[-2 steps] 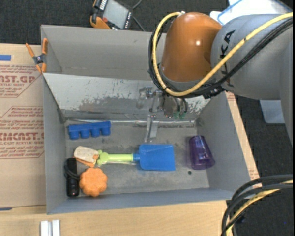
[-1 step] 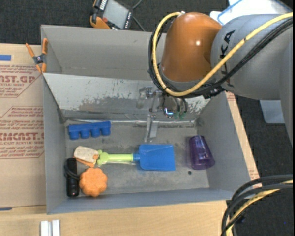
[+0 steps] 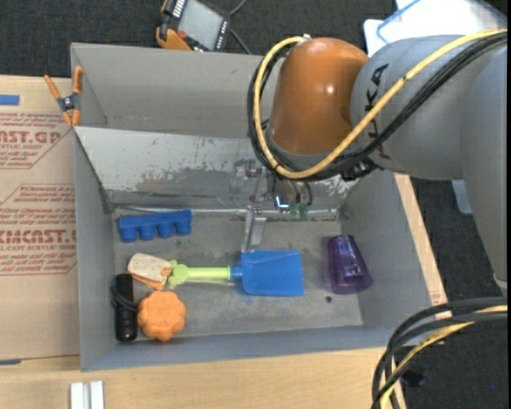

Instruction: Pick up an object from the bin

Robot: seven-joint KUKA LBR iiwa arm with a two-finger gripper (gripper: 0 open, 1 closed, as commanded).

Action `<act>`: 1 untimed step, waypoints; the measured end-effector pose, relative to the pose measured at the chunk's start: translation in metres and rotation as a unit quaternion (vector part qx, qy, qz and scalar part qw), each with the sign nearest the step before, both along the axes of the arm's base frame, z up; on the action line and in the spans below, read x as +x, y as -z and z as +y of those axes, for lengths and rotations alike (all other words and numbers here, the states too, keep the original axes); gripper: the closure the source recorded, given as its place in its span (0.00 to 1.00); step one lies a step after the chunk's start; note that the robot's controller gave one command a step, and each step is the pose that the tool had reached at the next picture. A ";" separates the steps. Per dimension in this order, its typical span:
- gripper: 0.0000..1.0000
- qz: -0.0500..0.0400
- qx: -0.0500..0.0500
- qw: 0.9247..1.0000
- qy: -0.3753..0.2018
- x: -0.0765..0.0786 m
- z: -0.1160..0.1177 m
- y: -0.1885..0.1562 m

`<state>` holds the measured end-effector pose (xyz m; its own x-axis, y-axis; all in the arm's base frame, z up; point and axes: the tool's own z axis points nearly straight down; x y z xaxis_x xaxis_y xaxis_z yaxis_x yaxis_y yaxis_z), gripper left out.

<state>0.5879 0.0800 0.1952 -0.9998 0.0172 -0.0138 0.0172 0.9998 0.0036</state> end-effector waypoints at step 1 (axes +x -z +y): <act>0.00 0.002 -0.001 0.999 -0.040 -0.004 -0.005 0.034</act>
Offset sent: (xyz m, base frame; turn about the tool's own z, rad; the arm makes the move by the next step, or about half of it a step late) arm -0.0086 -0.0381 -0.0793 0.2067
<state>0.5838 0.0749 0.1609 -0.9979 -0.0637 -0.0091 -0.0637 0.9980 0.0011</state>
